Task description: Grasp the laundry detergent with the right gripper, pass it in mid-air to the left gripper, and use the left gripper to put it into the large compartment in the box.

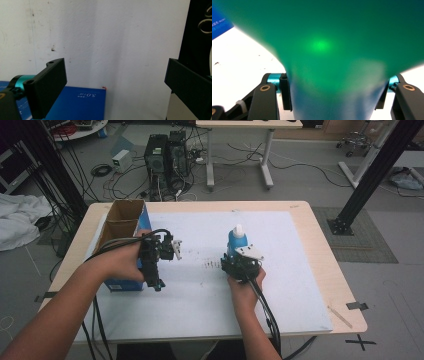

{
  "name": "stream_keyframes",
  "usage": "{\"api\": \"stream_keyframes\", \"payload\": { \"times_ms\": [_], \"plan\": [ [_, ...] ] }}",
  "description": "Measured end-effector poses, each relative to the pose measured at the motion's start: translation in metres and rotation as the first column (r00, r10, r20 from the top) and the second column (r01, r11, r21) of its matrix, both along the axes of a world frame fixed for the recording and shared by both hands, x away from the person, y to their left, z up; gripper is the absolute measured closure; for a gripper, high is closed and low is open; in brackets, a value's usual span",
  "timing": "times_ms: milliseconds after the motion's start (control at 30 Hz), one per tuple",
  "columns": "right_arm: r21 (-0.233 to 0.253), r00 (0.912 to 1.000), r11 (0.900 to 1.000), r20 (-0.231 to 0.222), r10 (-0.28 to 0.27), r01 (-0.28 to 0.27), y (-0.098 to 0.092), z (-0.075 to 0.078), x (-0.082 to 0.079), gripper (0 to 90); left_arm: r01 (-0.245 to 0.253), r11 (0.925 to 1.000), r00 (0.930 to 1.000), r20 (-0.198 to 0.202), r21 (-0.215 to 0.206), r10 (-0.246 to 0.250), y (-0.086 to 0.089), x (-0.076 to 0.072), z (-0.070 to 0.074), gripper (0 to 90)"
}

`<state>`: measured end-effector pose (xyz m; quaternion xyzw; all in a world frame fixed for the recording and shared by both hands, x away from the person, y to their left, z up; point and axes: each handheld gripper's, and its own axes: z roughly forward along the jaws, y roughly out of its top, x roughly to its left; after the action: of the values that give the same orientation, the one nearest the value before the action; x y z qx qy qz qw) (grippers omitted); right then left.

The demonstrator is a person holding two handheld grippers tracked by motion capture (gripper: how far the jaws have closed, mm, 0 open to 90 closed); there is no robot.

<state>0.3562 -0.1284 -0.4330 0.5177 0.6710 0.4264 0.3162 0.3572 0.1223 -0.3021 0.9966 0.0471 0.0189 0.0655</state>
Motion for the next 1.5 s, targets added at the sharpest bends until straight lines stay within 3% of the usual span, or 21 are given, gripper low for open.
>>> {"api": "stream_keyframes", "payload": {
  "times_ms": [433, 633, 800, 900, 1167, 1433, 1500],
  "plan": [
    [-0.009, 0.9998, 1.0, 0.011, -0.016, 0.016, 0.003, 0.0, -0.001, 41.1, -0.005, 1.0, 1.0, -0.001, -0.001, 0.005, 0.001, 0.001, -0.001, 4.1],
    [-0.035, 0.9996, 0.999, 0.029, -0.007, 0.008, 0.003, 0.0, -0.002, 44.5, -0.005, 1.0, 1.0, -0.003, 0.0, 0.005, 0.001, 0.001, -0.001, 4.1],
    [-0.028, 0.9995, 0.999, 0.02, 0.025, -0.024, -0.002, 0.001, -0.002, 45.8, -0.003, 1.0, 1.0, -0.005, 0.0, 0.003, 0.0, 0.002, -0.002, 4.1],
    [0.002, 0.998, 0.998, 0.013, 0.062, -0.062, -0.005, 0.002, -0.002, 45.8, -0.006, 1.0, 1.0, -0.006, 0.001, 0.006, 0.0, 0.004, -0.002, 4.1],
    [0.004, 0.9927, 0.993, 0.013, 0.12, -0.12, -0.012, 0.008, -0.006, 45.8, -0.003, 1.0, 1.0, -0.005, -0.003, 0.003, -0.003, 0.006, 0.001, 4.1],
    [0.018, 0.9792, 0.98, 0.04, 0.199, -0.2, -0.026, 0.022, -0.014, 45.7, -0.001, 1.0, 1.0, -0.004, 0.002, 0.001, -0.007, 0.008, 0.007, 4.1],
    [0.021, 0.971, 0.971, 0.041, 0.236, -0.236, -0.031, 0.026, -0.016, 45.7, 0.005, 1.0, 1.0, -0.005, 0.001, -0.005, -0.009, 0.009, 0.008, 4.1]
  ]
}}
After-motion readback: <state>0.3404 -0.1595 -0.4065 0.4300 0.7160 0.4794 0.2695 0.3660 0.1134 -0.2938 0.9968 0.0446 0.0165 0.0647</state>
